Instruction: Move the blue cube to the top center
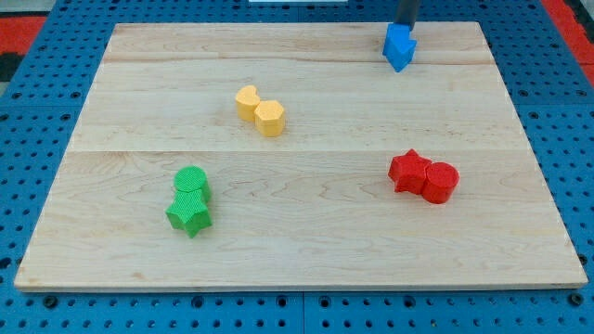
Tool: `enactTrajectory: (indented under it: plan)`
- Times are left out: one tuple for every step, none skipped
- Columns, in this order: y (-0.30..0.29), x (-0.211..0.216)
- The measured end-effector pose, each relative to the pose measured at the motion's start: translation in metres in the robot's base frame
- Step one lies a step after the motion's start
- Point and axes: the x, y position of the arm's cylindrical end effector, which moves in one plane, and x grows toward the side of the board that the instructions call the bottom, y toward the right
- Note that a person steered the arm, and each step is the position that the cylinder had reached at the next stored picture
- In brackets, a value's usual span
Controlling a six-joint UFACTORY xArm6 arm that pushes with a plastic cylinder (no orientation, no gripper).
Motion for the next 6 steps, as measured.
enactTrajectory:
  plan:
    - [-0.001,0.002]
    - [0.035,0.002]
    - [0.073,0.023]
    - [0.072,0.035]
    - [0.059,0.035]
    - [0.031,0.035]
